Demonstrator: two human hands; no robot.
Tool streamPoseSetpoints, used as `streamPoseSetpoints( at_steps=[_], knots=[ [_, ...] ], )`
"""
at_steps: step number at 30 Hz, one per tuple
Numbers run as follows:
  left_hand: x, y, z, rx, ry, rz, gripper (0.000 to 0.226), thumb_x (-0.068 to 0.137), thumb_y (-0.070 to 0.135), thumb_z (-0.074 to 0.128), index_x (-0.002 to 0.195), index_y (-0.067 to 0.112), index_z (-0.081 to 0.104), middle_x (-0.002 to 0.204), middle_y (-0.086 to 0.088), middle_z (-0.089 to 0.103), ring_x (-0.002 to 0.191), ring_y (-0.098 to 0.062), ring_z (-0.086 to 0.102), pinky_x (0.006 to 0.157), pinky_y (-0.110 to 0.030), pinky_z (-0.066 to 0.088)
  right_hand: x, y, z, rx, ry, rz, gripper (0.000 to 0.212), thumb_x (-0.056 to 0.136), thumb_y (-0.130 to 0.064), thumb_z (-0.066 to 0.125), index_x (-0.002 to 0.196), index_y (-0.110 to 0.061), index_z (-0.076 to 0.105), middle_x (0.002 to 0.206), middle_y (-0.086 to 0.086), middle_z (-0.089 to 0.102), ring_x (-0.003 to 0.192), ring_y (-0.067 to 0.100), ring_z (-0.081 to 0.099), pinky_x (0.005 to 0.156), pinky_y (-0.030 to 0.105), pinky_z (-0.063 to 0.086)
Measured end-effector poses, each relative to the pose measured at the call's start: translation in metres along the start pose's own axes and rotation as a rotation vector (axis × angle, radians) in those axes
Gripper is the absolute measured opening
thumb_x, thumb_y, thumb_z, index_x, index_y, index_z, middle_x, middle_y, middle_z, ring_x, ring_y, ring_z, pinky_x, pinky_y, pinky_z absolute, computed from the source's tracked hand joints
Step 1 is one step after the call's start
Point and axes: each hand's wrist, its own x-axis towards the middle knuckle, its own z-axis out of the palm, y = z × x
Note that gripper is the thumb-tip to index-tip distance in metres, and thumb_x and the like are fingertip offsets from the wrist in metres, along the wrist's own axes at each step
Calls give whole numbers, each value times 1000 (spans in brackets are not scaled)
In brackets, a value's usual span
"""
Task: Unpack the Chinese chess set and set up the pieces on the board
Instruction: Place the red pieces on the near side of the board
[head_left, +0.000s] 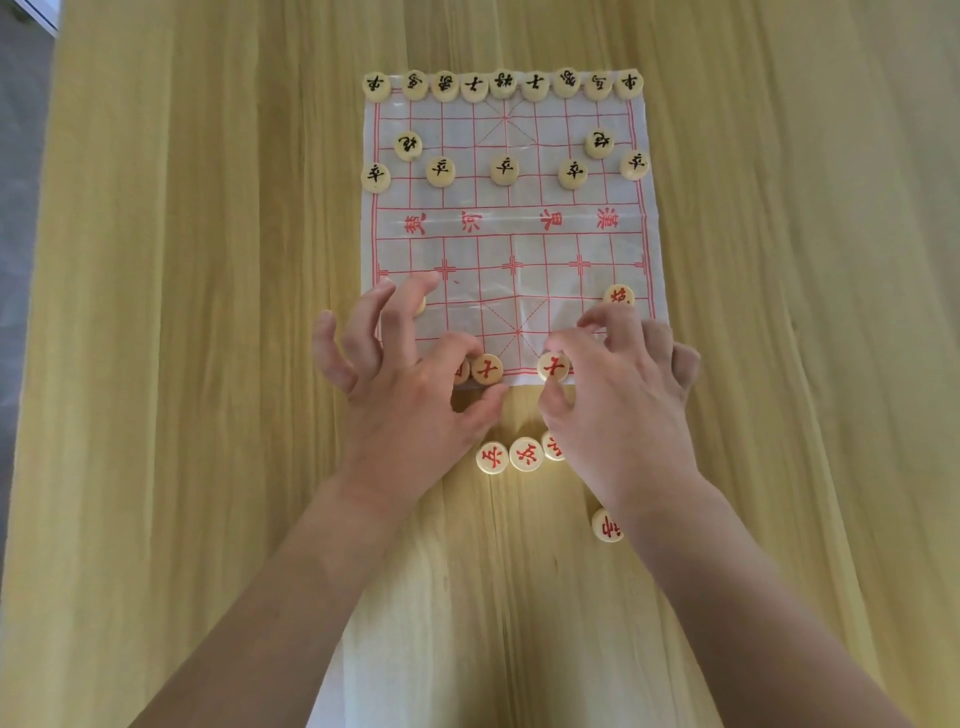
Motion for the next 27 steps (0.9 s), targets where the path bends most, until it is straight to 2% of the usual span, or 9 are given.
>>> streamPoseSetpoints(
  at_steps=[4, 9, 15, 23, 27],
  knots=[
    [-2, 1, -3, -2, -11, -16, 39, 71, 65, 67, 91, 31, 70, 146, 1, 32, 140, -30, 20, 113, -63, 8, -2, 1, -1, 17, 4, 4, 32, 79, -26, 64, 110, -31, 60, 124, -6, 46, 112, 20, 39, 89, 32, 17],
    [-8, 3, -8, -33, 9, -5, 32, 72, 54, 69, 95, 31, 70, 144, 1, 34, 139, -31, 24, 113, -62, 10, -11, 1, -5, 89, 50, 26, 33, 78, -25, 64, 110, -31, 59, 123, -7, 46, 111, 17, 36, 90, 31, 16],
    [-22, 6, -19, -51, -13, 43, 28, 75, 48, 68, 100, 35, 72, 145, 1, 34, 139, -30, 25, 112, -63, 13, -35, 11, -8, 180, 108, 81, 33, 81, -23, 64, 113, -32, 61, 119, -7, 50, 111, 17, 42, 92, 30, 18],
    [-55, 19, -28, -52, -60, 77, 31, 71, 45, 70, 100, 33, 72, 144, -1, 38, 138, -29, 24, 113, -62, 13, -79, 36, -7, 173, 54, 169, 29, 82, -27, 64, 111, -29, 63, 115, -9, 49, 107, 14, 44, 90, 24, 15],
    [-66, 27, -28, -56, -106, 71, 31, 70, 46, 69, 99, 35, 70, 145, 0, 35, 139, -29, 21, 114, -60, 10, -94, 42, -5, 183, 31, 194, 27, 83, -31, 66, 110, -29, 63, 113, -9, 50, 106, 15, 45, 92, 28, 19]
  ],
)
